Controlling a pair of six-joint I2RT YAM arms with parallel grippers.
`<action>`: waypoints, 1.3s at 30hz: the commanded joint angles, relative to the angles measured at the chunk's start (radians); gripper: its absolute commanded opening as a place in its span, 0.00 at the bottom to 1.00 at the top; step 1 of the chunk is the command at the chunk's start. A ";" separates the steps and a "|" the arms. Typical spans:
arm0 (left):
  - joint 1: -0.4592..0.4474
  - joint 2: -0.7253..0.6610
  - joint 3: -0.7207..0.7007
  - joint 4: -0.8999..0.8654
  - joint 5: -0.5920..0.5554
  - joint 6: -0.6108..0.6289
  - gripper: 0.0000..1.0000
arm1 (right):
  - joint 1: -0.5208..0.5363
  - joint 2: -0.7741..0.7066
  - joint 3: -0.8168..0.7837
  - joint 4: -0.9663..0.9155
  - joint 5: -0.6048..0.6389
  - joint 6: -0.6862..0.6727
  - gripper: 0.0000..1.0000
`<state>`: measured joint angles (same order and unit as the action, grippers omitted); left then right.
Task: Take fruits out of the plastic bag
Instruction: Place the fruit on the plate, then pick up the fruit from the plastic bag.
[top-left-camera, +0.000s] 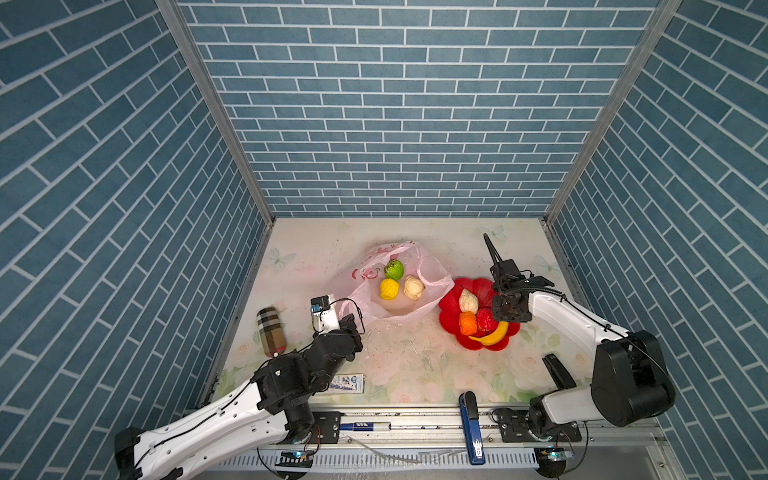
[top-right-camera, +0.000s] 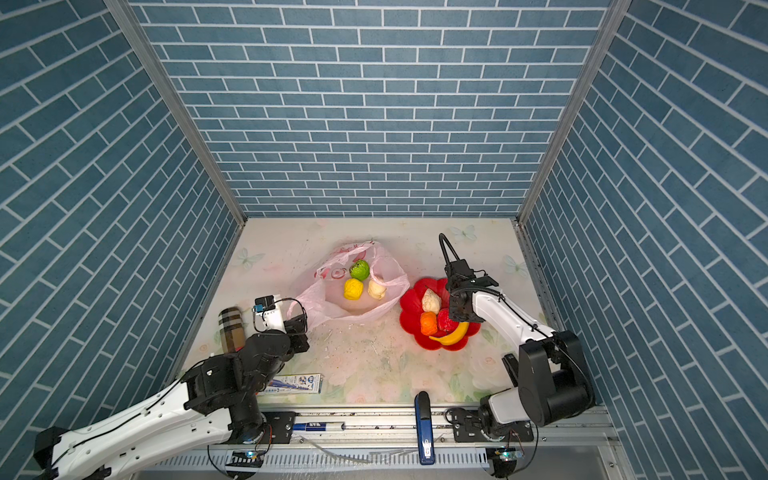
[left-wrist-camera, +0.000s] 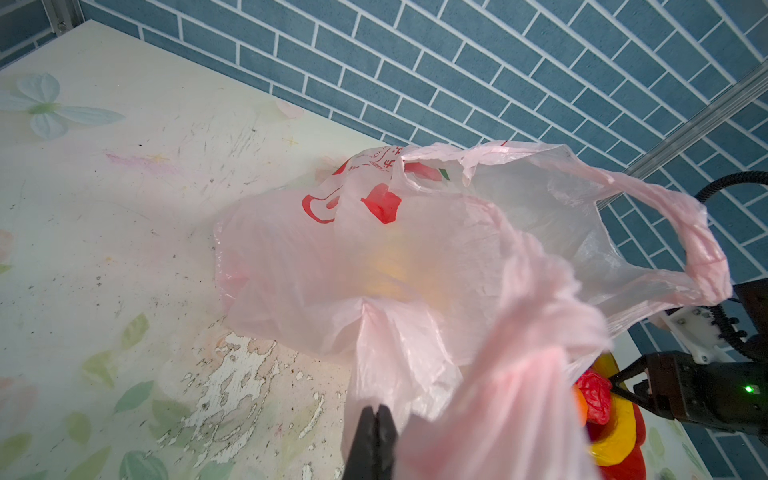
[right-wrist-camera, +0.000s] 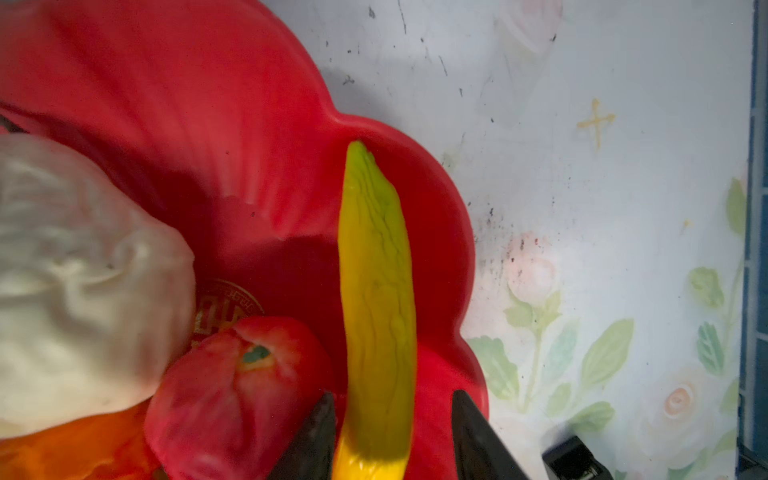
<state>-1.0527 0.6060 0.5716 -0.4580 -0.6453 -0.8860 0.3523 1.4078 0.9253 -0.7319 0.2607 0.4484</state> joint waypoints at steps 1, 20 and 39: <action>-0.006 -0.006 0.002 -0.025 0.002 -0.005 0.00 | -0.001 -0.047 0.057 -0.062 -0.002 0.011 0.48; -0.005 0.009 0.003 -0.116 0.019 -0.063 0.00 | 0.402 -0.122 0.474 0.020 -0.052 -0.118 0.51; -0.007 0.059 -0.054 -0.098 0.053 -0.132 0.00 | 0.649 0.342 0.630 0.181 -0.208 -0.069 0.42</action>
<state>-1.0527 0.6765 0.5373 -0.5411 -0.5953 -0.9985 1.0111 1.7142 1.5440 -0.5694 0.0650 0.3428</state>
